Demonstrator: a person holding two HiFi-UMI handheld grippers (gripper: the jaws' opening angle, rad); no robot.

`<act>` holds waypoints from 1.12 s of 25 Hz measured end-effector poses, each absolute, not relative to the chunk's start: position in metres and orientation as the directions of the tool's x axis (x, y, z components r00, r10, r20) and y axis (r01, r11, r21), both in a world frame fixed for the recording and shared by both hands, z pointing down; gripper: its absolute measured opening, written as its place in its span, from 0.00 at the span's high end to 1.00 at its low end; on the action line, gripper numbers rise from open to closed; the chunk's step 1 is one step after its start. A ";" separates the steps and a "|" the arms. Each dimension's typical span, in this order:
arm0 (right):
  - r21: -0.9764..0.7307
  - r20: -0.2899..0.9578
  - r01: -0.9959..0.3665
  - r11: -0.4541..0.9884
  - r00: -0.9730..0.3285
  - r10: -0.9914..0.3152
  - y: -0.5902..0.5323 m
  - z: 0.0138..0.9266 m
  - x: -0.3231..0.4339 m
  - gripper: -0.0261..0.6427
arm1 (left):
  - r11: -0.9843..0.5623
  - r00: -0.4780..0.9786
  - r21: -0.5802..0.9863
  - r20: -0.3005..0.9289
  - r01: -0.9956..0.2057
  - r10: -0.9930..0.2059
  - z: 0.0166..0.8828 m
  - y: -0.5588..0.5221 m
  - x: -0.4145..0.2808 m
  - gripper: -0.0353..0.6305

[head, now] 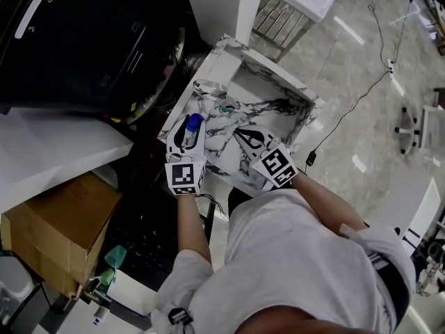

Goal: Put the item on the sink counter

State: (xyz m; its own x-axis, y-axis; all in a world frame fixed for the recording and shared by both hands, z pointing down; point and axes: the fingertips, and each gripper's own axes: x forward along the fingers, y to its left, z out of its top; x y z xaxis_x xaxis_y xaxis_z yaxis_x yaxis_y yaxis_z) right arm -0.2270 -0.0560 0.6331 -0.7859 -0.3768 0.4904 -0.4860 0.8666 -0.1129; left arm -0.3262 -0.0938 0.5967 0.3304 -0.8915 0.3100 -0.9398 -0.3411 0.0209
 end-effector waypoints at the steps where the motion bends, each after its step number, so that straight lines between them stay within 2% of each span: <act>1: -0.114 0.493 -0.486 0.867 -0.785 -0.375 -0.055 0.634 -0.227 0.94 | -0.336 0.325 0.017 0.313 -0.942 -0.893 0.598 -0.094 -0.328 0.71; 17: -0.108 0.508 -0.496 0.861 -0.773 -0.381 -0.052 0.638 -0.223 0.94 | -0.317 0.292 -0.035 0.306 -0.948 -0.906 0.607 -0.111 -0.352 0.71; 28: -0.108 0.505 -0.492 0.864 -0.775 -0.379 -0.052 0.638 -0.226 0.94 | -0.262 0.253 0.005 0.275 -0.965 -0.928 0.609 -0.106 -0.359 0.71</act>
